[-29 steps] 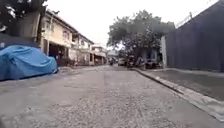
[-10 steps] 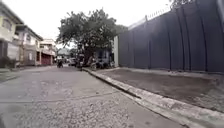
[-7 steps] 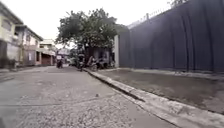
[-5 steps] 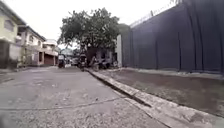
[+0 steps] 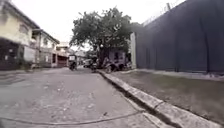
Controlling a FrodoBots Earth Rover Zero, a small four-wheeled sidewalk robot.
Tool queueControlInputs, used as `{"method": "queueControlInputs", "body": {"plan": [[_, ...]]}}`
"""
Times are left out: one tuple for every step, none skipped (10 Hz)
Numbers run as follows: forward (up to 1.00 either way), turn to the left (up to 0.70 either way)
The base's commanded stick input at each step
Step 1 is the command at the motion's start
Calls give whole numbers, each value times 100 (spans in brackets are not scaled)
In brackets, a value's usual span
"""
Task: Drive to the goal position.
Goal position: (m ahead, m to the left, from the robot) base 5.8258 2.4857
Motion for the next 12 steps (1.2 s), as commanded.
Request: {"method": "queueControlInputs", "body": {"plan": [[100,27],[100,27],[100,2],[21,0],[0,0],[0,0],[0,0],[0,0],[0,0],[0,0],[0,0],[0,0]]}}
